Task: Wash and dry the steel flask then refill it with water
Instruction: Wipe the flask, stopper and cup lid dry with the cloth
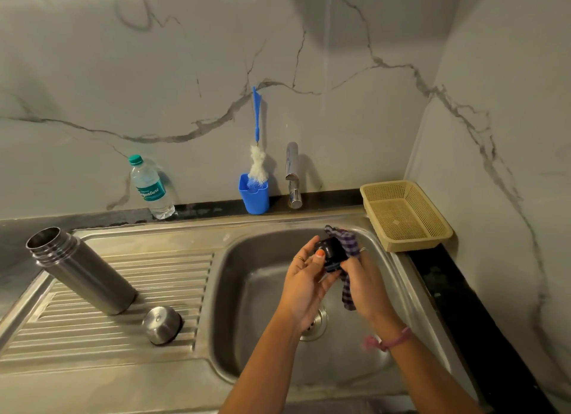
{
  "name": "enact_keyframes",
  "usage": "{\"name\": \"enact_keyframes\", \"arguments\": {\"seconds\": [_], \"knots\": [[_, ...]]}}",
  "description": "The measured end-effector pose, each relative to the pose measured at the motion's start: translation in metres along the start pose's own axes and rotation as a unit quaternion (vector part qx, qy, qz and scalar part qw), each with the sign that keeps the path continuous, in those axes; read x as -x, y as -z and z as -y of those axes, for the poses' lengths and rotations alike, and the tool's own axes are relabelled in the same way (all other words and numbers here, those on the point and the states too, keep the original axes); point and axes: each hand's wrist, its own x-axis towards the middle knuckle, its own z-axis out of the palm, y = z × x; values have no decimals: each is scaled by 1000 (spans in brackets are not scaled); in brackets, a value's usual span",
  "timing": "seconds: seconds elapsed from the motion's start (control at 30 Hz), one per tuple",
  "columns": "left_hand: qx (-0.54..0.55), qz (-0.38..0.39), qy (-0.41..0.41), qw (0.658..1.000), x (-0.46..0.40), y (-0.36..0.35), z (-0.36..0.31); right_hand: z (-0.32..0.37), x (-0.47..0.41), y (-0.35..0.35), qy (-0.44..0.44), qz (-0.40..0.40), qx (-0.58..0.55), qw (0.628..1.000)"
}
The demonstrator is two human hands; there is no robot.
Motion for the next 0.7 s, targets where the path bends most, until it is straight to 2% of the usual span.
{"name": "enact_keyframes", "arguments": {"seconds": [0.13,0.27,0.47,0.7], "knots": [[-20,-6,0,1000,-3,0,-5,-2,10,-5,76,22,39,996],[-9,4,10,1000,3,-1,-2,-3,-4,5,-25,-5,-37,999],[8,-14,4,1000,-5,1,-1,1,9,-6,75,28,25,996],[-20,-15,-25,999,-5,-4,4,-6,2,-6,26,29,-39,998]]}}
